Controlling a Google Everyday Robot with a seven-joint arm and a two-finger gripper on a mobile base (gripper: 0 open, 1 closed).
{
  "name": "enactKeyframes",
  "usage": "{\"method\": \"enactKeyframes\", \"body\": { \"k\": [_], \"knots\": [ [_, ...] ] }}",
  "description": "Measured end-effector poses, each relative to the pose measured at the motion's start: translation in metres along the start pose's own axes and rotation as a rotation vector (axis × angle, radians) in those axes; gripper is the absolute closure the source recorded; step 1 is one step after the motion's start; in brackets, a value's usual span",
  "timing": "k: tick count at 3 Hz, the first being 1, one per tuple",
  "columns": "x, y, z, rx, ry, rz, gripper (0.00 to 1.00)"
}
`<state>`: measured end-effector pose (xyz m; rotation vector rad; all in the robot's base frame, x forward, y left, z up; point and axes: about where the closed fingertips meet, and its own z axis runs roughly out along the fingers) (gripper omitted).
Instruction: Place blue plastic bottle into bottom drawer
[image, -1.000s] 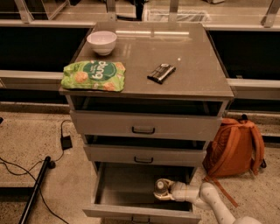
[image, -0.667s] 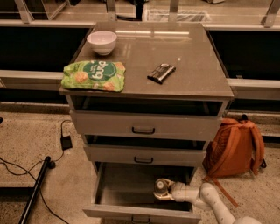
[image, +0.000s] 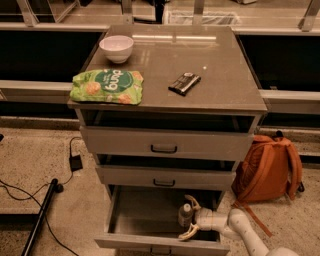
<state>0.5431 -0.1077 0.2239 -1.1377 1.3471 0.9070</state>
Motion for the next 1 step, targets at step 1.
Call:
{"method": "enactKeyframes", "body": {
  "k": [1],
  "knots": [
    [0.0,0.0,0.0,0.0,0.0,0.0,0.0]
  ]
}}
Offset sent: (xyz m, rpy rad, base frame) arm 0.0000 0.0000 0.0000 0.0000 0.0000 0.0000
